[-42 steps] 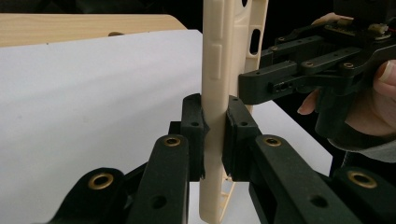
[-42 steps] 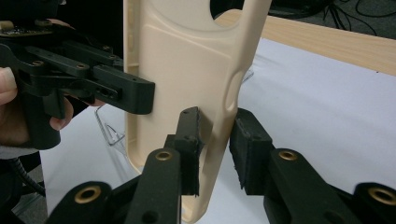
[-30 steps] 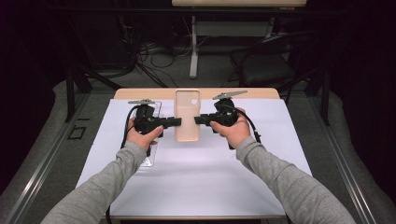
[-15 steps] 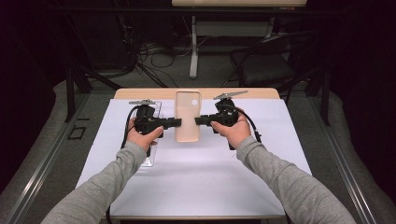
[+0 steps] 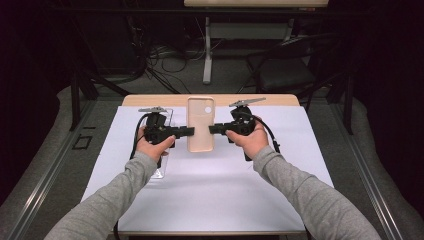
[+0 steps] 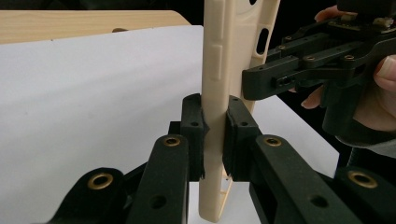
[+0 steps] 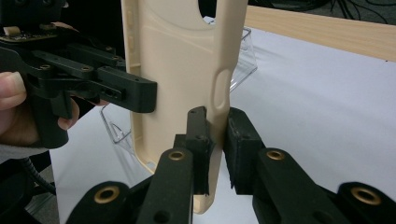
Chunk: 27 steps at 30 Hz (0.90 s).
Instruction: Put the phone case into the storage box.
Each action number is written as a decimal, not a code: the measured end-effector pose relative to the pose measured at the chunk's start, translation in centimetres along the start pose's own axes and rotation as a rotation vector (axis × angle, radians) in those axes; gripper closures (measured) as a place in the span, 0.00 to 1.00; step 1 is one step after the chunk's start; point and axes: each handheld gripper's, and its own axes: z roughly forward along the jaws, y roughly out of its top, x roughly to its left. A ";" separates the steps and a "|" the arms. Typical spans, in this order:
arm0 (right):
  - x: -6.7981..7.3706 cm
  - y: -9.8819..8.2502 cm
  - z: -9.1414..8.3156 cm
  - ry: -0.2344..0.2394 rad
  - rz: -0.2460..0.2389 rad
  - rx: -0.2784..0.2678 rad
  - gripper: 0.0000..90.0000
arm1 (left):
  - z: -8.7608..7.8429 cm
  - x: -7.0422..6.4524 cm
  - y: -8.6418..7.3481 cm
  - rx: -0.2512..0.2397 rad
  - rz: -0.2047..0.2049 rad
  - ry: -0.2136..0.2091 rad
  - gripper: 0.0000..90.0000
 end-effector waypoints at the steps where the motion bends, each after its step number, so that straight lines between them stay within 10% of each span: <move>1: 0.0 0.0 0.0 0.002 0.002 0.000 0.90 | 0.0 0.0 0.0 -0.002 -0.002 -0.001 0.90; 27: -0.3 -0.1 -0.2 0.039 0.050 -0.007 0.91 | -0.1 0.0 0.0 -0.006 0.006 -0.005 0.89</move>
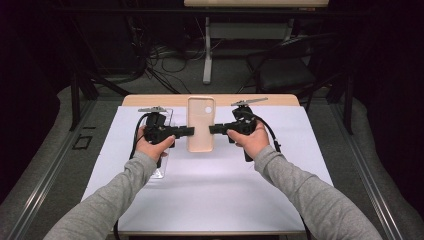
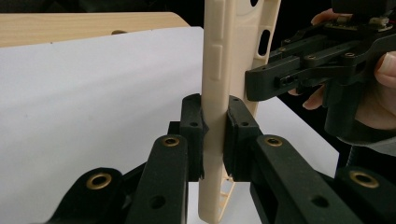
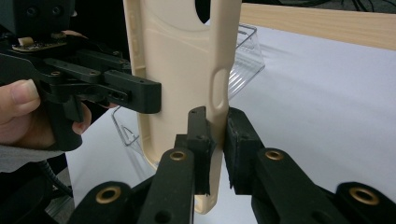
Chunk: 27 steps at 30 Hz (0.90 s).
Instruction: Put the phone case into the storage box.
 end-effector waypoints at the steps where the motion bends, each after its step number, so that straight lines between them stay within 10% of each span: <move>1: 0.0 0.0 0.0 0.000 0.000 0.000 0.91 | 0.0 0.0 0.0 0.000 0.000 -0.001 0.89; 27: 0.1 0.0 -0.1 0.002 -0.002 -0.007 0.91 | 0.1 0.1 0.0 -0.014 0.001 0.011 0.74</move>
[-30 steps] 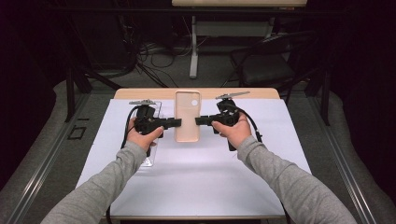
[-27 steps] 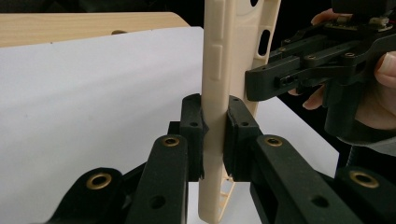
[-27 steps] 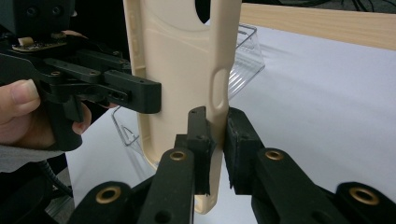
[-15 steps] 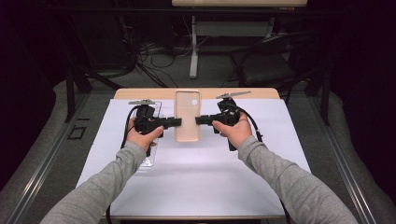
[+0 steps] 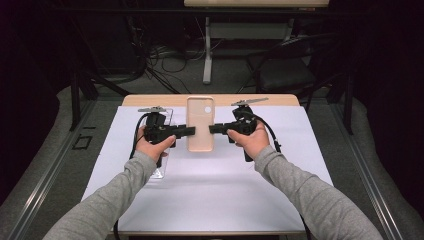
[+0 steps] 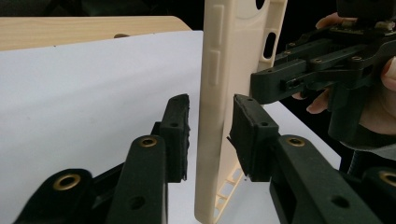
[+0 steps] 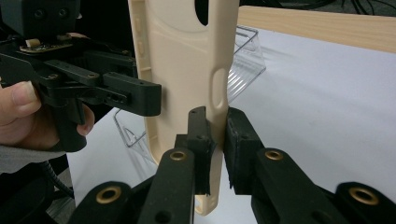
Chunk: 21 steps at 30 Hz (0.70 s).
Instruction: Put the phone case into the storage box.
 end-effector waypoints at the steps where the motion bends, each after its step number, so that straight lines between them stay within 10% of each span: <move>1: 0.0 0.0 0.0 -0.001 -0.002 0.000 0.91 | 0.0 0.0 0.0 -0.001 0.000 0.004 0.73; 21: -0.3 -0.1 -0.3 -0.028 -0.011 -0.005 0.91 | -0.3 0.2 -0.1 0.019 0.004 0.049 0.52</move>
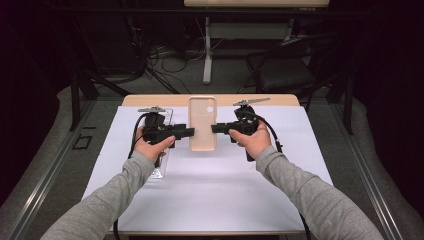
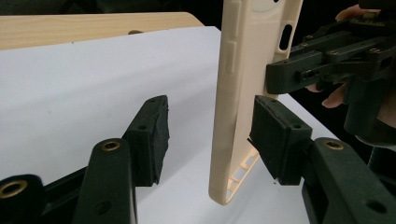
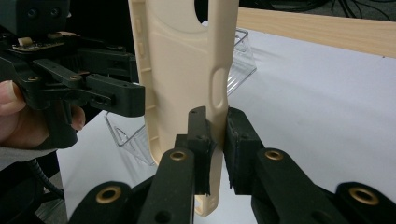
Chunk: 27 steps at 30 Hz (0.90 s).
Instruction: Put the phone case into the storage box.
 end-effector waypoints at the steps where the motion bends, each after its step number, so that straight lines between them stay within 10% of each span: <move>1: 0.0 0.0 0.0 -0.001 0.000 0.000 0.91 | 0.0 0.0 0.0 0.003 0.001 0.000 0.52; 27: -0.1 -0.1 -0.6 -0.051 -0.044 -0.005 0.91 | -1.5 -0.6 0.7 0.037 0.122 0.102 0.54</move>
